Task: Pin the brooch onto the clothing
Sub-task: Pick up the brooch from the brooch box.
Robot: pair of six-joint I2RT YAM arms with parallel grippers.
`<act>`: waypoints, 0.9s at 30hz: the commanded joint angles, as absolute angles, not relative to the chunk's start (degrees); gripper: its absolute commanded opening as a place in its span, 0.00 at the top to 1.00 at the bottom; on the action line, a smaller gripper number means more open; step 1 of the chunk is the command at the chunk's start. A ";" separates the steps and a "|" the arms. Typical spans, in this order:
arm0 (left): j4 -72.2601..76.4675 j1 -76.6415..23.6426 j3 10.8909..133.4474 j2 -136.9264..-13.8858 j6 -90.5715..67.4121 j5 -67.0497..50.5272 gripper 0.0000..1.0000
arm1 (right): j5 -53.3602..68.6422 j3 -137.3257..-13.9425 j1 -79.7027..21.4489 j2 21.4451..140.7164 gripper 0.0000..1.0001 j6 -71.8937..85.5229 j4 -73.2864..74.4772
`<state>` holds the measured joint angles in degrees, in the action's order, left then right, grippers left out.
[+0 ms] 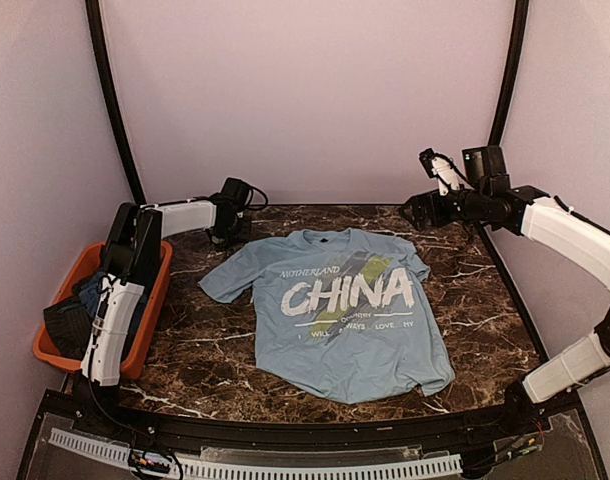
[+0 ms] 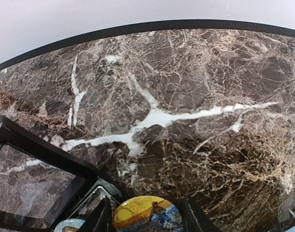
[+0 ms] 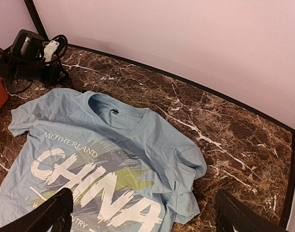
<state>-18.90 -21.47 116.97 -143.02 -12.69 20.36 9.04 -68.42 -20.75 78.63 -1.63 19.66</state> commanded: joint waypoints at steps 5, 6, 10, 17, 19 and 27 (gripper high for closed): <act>-21.11 -21.43 112.54 -131.38 -12.82 12.30 0.68 | 11.65 -63.92 -21.10 80.46 0.01 -5.66 15.23; -21.08 -21.57 110.66 -128.80 -12.74 11.69 0.69 | 13.40 -62.89 -21.03 80.06 0.01 -4.86 13.90; -19.31 -23.10 101.98 -119.56 -11.51 8.61 0.71 | 21.47 -59.99 -21.01 78.78 0.01 -3.63 11.27; -12.66 -27.10 81.24 -102.91 -11.81 -11.96 0.69 | 40.26 -57.77 -23.52 72.99 0.03 -15.01 13.44; -11.15 -28.83 76.55 -97.72 -12.24 -20.13 0.67 | 39.86 -56.90 -27.12 70.54 0.02 -20.27 14.64; 10.38 -35.40 57.25 -87.41 -23.44 -49.26 0.64 | 34.87 -56.28 -40.96 66.84 0.04 -39.53 21.42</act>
